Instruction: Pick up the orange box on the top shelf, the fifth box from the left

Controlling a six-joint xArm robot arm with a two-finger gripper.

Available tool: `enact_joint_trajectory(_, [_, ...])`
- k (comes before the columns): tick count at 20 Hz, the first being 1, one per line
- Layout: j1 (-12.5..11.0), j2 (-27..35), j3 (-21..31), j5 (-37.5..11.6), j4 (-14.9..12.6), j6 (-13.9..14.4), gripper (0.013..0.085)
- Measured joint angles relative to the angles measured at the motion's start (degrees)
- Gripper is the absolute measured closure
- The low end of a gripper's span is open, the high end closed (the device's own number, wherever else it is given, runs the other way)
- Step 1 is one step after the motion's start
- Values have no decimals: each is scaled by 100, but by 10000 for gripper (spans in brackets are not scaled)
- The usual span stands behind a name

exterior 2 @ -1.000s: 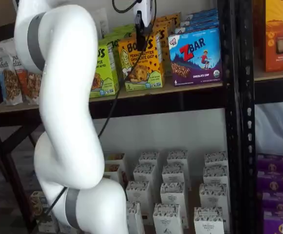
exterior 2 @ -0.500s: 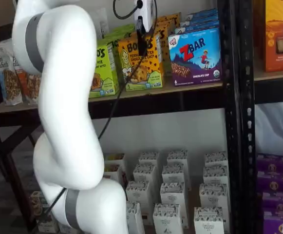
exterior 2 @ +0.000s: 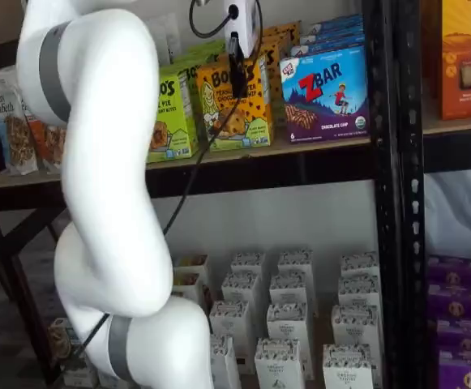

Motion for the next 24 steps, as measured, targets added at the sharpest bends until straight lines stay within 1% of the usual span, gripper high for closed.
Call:
enact_joint_trajectory(3, [0, -17, 36, -30, 7, -3, 130])
enact_joint_trajectory(5, [-1, -30, 60, -53, 16, -5, 210])
enact_joint_trajectory(6, [-1, -36, 70, -63, 19, -5, 210])
enact_joint_trajectory(7, [-1, -44, 85, -77, 24, -5, 250])
enact_joint_trajectory(8, [-1, -49, 95, -86, 28, -5, 250])
enact_joint_trajectory(9, [0, -54, 104, -93, 35, -5, 290])
enact_joint_trajectory(10, [0, -56, 108, -96, 42, -5, 290])
enact_joint_trajectory(11, [-1, -58, 111, -98, 51, -5, 330])
enact_joint_trajectory(12, [-3, -59, 112, -99, 59, -6, 330])
enact_joint_trajectory(13, [-5, -61, 114, -101, 67, -7, 370])
enact_joint_trajectory(19, [-31, -44, 76, -61, 137, -17, 370])
enact_joint_trajectory(24, [-48, -40, 58, -59, 126, -35, 370])
